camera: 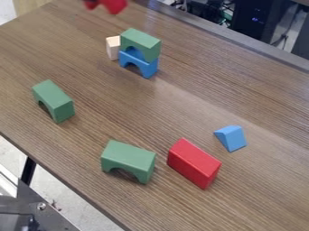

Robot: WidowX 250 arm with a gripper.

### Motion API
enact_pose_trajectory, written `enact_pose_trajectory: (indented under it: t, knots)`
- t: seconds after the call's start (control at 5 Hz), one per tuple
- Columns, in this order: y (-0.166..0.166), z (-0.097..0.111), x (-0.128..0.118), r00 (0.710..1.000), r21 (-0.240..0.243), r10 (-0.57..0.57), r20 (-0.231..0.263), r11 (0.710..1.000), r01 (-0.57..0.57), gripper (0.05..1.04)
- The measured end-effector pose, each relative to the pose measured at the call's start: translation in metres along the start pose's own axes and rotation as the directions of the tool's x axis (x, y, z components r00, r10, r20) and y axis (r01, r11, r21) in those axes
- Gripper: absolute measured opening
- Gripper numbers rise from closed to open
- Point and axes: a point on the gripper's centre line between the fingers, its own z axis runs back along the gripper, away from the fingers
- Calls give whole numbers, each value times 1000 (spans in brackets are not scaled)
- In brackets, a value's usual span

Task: Put the red arch to the top of the green arch

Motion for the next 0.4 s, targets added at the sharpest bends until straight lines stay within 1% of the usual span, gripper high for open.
enact_pose_trajectory:
  t: [0.2,0.4]
  knots:
    - [-11,-6,-19,999,22,-36,33,999,35,552]
    - [-20,-6,-27,995,36,-35,91,999,32,552]
